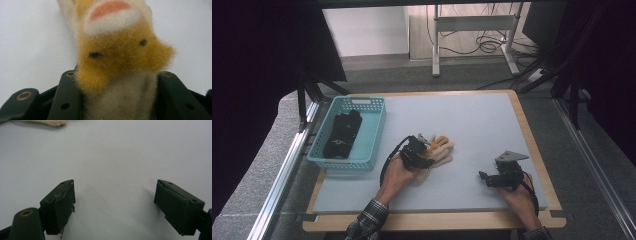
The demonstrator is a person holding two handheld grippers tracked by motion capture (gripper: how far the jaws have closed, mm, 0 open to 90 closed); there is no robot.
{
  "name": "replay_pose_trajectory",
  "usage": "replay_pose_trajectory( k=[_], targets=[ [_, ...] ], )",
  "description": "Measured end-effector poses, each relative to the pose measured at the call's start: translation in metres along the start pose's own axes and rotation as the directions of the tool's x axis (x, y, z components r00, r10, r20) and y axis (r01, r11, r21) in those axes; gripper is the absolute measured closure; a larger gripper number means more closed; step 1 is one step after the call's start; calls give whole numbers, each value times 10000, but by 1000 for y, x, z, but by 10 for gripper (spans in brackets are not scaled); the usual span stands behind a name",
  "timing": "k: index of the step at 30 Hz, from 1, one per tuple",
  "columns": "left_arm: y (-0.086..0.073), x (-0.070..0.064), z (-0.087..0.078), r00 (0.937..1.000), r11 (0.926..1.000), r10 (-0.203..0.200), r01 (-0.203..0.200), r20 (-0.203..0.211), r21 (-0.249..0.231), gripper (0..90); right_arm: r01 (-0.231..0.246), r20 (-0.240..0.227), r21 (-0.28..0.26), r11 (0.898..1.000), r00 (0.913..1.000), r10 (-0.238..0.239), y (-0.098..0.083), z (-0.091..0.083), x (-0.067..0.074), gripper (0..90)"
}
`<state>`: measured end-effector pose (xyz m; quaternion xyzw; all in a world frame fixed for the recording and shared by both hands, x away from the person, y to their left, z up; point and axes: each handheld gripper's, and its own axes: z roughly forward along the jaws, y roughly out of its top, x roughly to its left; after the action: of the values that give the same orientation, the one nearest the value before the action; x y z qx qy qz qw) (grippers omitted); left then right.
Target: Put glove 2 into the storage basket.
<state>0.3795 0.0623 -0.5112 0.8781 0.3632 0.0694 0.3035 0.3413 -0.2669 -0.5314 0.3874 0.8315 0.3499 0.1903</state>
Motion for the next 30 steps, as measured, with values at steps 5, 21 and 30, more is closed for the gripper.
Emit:
replay_pose_trajectory(
  k=[5,21,30],
  targets=[
    [1,3,-6,9999,9999,-89,87,-90,-136,576,1,1,-3,10000,10000,-1,0,0,0,164],
    [8,27,-54,9953,9944,-741,690,-619,-800,573,5,3,-6,10000,10000,-5,0,0,0,164],
    [9,53,-92,9827,9875,-1275,1132,-1345,-1095,574,2,-3,-8,10000,10000,-2,0,0,0,164]
  ],
)
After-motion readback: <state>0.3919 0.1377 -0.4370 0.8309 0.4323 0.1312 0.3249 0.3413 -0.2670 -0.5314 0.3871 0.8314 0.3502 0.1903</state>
